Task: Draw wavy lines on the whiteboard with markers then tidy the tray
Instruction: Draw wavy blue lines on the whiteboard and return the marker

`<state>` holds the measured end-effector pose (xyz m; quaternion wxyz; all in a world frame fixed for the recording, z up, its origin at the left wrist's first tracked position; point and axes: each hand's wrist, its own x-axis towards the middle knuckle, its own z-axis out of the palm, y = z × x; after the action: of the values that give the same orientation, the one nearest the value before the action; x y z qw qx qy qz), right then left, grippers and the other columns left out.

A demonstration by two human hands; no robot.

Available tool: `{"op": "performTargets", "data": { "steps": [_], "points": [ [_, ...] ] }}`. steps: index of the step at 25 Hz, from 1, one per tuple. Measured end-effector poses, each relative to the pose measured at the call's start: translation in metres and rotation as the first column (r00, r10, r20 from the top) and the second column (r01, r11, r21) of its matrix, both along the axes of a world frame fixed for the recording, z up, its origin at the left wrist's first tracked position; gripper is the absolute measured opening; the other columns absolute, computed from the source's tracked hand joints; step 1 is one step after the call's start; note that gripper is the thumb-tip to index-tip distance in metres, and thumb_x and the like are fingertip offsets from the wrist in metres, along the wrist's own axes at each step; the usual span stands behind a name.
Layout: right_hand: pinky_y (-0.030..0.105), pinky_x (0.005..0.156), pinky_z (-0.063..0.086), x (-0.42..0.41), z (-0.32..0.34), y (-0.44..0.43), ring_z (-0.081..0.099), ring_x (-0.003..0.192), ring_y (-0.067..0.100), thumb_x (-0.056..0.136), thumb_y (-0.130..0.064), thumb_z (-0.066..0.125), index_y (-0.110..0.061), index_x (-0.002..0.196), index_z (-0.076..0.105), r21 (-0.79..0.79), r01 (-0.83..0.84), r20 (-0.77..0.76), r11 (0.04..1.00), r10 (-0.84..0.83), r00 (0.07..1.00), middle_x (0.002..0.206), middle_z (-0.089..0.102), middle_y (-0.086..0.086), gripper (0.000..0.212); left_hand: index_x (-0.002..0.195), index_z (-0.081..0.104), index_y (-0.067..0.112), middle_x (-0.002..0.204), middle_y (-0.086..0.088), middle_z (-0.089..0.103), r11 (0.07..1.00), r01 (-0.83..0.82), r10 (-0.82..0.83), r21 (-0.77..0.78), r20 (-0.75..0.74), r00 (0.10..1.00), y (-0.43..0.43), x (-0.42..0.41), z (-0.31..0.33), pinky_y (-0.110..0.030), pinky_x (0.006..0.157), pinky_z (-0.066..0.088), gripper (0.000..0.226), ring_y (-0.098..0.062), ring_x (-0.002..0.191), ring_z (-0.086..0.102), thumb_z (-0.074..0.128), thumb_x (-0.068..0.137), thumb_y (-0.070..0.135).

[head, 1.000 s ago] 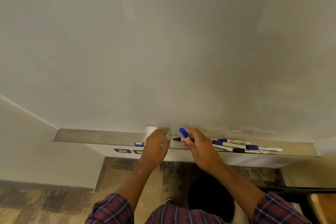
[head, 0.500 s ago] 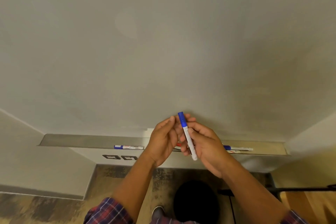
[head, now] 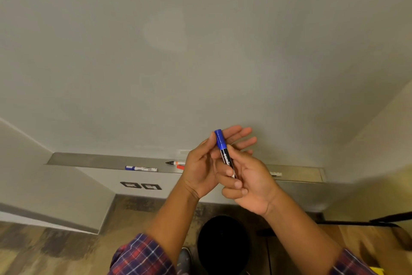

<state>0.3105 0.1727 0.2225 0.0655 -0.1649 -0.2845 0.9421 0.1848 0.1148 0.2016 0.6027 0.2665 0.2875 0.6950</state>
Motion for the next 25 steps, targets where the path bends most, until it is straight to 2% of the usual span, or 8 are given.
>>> {"op": "performTargets", "data": {
  "steps": [2,4,7,13,17,21,25],
  "points": [
    [0.017,0.037,0.016,0.008,0.006,0.001,0.029,0.041,0.005,0.107,-0.044,0.043,-0.010,0.106,0.069,0.024,-0.008,0.004,1.000,0.008,1.000,0.065,0.036,0.000,0.043,0.140,0.063,0.005,0.154,-0.023,0.055,1.000,-0.010,0.010,0.013,0.013,1.000,0.000,0.009,0.005,-0.053,0.124,0.038,0.054,-0.043,0.144,0.051,0.044,0.107,0.044],
    [0.016,0.038,0.016,0.011,0.011,0.000,0.027,0.040,0.005,0.108,-0.043,0.042,-0.009,0.104,0.066,0.073,0.024,0.024,0.997,-0.026,0.999,0.064,0.033,0.001,0.041,0.123,0.071,0.006,0.137,-0.021,0.068,0.999,-0.043,0.043,-0.002,0.033,0.999,0.000,0.013,0.012,-0.051,0.120,0.043,0.046,-0.040,0.132,0.063,0.048,0.106,0.043],
    [0.015,0.036,0.018,0.010,0.017,-0.005,0.027,0.039,0.006,0.107,-0.042,0.044,-0.011,0.098,0.064,0.124,0.127,0.035,0.984,-0.133,0.991,0.064,0.034,0.002,0.038,0.103,0.067,0.012,0.113,-0.015,0.073,0.995,-0.089,0.091,-0.052,0.035,0.995,0.002,0.019,0.022,-0.050,0.112,0.047,0.036,-0.036,0.114,0.071,0.050,0.106,0.042],
    [0.016,0.037,0.016,-0.003,0.030,-0.017,0.027,0.037,0.007,0.108,-0.041,0.045,-0.017,0.091,0.064,0.225,0.286,0.133,0.931,-0.320,0.938,0.058,0.035,0.001,0.036,0.092,0.061,0.016,0.095,-0.011,0.070,0.958,-0.228,0.226,-0.176,-0.030,0.974,0.006,0.022,0.033,-0.049,0.106,0.050,0.033,-0.033,0.100,0.073,0.055,0.107,0.044],
    [0.014,0.034,0.020,-0.016,0.032,-0.030,0.029,0.036,0.006,0.108,-0.044,0.045,-0.022,0.098,0.062,0.313,0.326,0.216,0.892,-0.401,0.890,0.054,0.038,-0.002,0.030,0.085,0.062,0.017,0.082,-0.009,0.068,0.919,-0.326,0.297,-0.223,-0.152,0.943,0.000,0.020,0.042,-0.040,0.087,0.058,0.034,-0.029,0.086,0.076,0.055,0.105,0.043],
    [0.018,0.036,0.019,-0.027,0.032,-0.037,0.030,0.040,0.007,0.107,-0.049,0.046,-0.022,0.100,0.063,0.353,0.327,0.250,0.877,-0.425,0.870,0.056,0.038,-0.002,0.032,0.080,0.061,0.017,0.074,-0.007,0.064,0.888,-0.393,0.337,-0.241,-0.243,0.910,-0.002,0.012,0.046,-0.033,0.074,0.061,0.038,-0.026,0.077,0.076,0.052,0.107,0.042],
    [0.020,0.038,0.019,-0.033,0.031,-0.042,0.027,0.044,0.010,0.107,-0.046,0.044,-0.023,0.110,0.067,0.403,0.295,0.240,0.867,-0.411,0.880,0.059,0.036,0.000,0.033,0.077,0.062,0.019,0.065,-0.008,0.061,0.871,-0.430,0.367,-0.238,-0.267,0.891,-0.002,0.002,0.044,-0.033,0.071,0.060,0.043,-0.027,0.069,0.074,0.048,0.110,0.043]
  ]
}}
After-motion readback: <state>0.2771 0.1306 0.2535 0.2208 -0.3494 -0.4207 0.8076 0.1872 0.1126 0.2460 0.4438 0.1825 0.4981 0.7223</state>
